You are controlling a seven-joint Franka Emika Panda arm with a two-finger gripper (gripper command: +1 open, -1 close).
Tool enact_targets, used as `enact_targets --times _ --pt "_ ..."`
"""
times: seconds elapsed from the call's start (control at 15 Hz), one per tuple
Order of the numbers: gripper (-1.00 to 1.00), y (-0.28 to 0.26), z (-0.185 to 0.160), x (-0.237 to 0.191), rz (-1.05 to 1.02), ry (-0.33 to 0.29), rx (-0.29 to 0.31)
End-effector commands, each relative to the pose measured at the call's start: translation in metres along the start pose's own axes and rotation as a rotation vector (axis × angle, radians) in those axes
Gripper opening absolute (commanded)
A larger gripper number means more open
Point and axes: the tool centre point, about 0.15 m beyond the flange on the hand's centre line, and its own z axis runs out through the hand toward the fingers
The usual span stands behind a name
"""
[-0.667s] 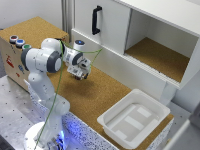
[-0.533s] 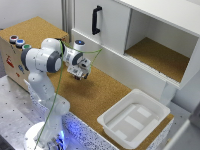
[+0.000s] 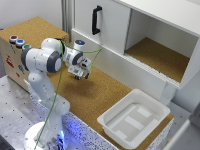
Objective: Grasp the purple block, then rotate it right
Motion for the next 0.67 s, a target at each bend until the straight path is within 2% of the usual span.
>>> enact_targets --times 0.0,0.07,0.13,0.27,0.33,0.47,0.6 --pt "-1.00 0.001 -0.027 0.015 0.135 -0.050 0.000" --pt "-1.00 0.006 -0.026 0.018 0.206 -0.060 0.012" --pt "-1.00 0.009 -0.025 0.022 0.266 -0.073 -0.021" --pt "-1.00 0.018 -0.016 0.027 0.377 -0.118 -0.035" --pt "-1.00 0.023 -0.014 0.026 0.440 -0.127 -0.015" --pt "-1.00 0.025 -0.010 0.025 0.548 -0.169 -0.042" --pt "-1.00 0.027 -0.002 0.015 0.697 -0.187 -0.023"
